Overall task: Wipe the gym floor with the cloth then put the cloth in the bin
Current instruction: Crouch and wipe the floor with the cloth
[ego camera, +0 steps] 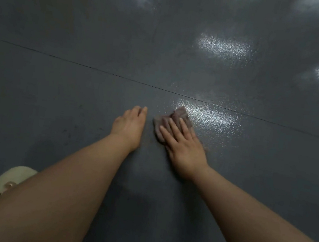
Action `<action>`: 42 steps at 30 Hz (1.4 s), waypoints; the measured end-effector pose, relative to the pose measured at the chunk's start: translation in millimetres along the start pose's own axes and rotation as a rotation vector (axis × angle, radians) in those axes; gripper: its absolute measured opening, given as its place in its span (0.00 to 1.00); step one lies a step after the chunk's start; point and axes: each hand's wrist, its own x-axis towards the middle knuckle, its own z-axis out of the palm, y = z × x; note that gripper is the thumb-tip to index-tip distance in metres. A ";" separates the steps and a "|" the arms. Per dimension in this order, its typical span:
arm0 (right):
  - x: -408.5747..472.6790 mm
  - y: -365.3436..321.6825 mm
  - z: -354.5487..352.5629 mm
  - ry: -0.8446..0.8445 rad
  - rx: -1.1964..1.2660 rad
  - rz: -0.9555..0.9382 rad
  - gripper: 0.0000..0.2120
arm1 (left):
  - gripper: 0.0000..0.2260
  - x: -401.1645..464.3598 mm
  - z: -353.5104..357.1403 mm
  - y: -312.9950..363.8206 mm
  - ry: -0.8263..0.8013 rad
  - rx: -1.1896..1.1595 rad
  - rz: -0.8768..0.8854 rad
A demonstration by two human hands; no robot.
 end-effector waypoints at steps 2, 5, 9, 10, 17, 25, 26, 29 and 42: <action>1.5 23.4 -3.0 0.101 -0.018 0.106 0.26 | 0.40 3.2 -0.7 -6.9 -0.029 0.002 -0.056; 12.1 49.9 -21.1 0.249 -0.011 0.504 0.25 | 0.45 4.2 -1.6 -14.9 -0.090 -0.020 -0.118; 50.3 42.9 -40.8 0.221 0.129 0.856 0.28 | 0.51 3.0 -0.1 -20.5 -0.164 -0.068 -0.117; 60.4 34.6 -41.5 0.196 0.131 0.833 0.28 | 0.51 3.1 0.1 -21.7 -0.171 -0.081 -0.106; 77.1 -33.0 -19.4 -0.050 -0.022 0.019 0.26 | 0.39 12.5 -4.4 -42.7 -0.014 -0.147 -0.053; 68.4 36.9 -29.6 0.200 -0.038 0.414 0.26 | 0.53 16.0 -3.0 -64.3 -0.159 -0.085 -0.200; 72.2 35.5 -33.6 0.196 0.006 0.571 0.26 | 0.54 14.5 -0.2 -65.0 -0.171 -0.107 -0.205; 94.4 12.9 -45.6 0.169 0.119 0.791 0.27 | 0.55 14.2 5.0 -65.5 -0.157 -0.131 -0.196; 85.5 -51.6 -17.4 -0.050 -0.023 0.100 0.28 | 0.57 18.9 -4.4 -69.9 -0.219 -0.039 -0.106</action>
